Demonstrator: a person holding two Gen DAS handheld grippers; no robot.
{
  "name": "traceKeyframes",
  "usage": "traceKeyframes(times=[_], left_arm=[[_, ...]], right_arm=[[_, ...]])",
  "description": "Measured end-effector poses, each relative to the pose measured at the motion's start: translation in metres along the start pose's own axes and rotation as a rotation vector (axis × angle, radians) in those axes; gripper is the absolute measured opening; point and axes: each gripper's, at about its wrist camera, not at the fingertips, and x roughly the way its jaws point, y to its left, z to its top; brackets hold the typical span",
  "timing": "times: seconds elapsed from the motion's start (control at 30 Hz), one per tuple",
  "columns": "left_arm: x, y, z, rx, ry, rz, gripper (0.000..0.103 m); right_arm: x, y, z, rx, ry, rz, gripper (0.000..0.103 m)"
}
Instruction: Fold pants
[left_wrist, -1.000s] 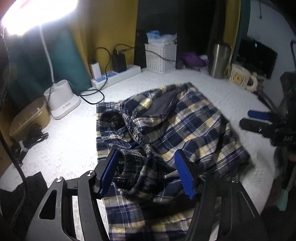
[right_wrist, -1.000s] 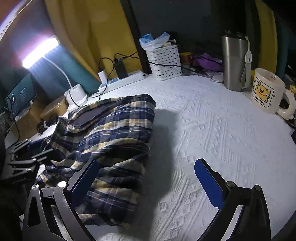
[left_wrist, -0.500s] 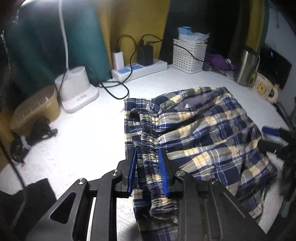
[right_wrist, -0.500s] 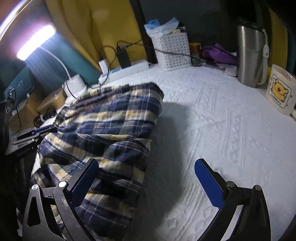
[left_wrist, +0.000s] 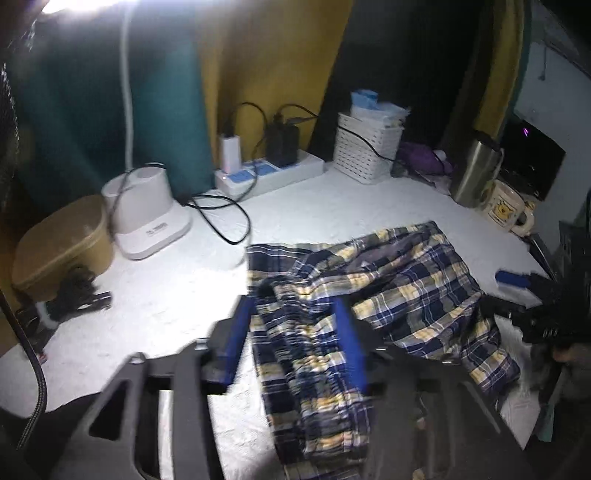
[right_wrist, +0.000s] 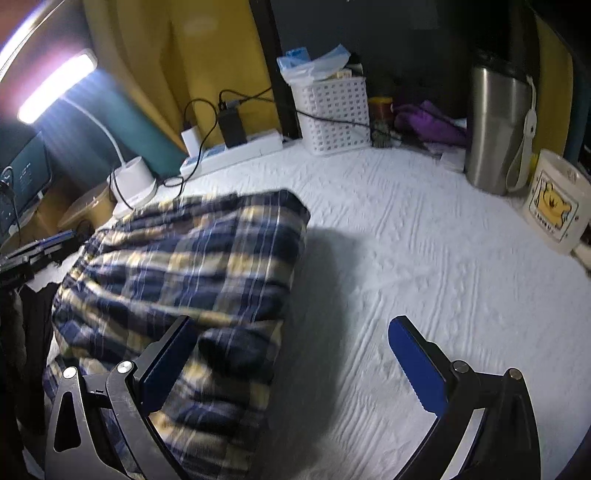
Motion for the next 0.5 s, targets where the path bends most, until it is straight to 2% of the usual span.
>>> traceKeyframes(times=[0.07, 0.2, 0.33, 0.4, 0.5], left_arm=[[0.013, -0.001, -0.001, 0.023, 0.046, -0.031, 0.050], [0.032, 0.003, -0.001, 0.036, 0.094, -0.022, 0.049], [0.040, 0.005, 0.002, 0.055, 0.085, -0.049, 0.023], [0.044, 0.005, 0.004, 0.062, 0.080, -0.040, 0.016], [0.054, 0.009, 0.009, 0.058, 0.074, -0.015, 0.016]], right_arm=[[0.000, -0.001, 0.006, 0.000, -0.013, -0.002, 0.103], [0.008, -0.004, 0.017, -0.008, -0.010, 0.007, 0.103], [0.021, -0.004, 0.028, -0.022, -0.004, 0.001, 0.103], [0.032, -0.004, 0.033, -0.032, 0.006, -0.002, 0.103], [0.056, -0.005, 0.038, -0.042, 0.044, -0.008, 0.103]])
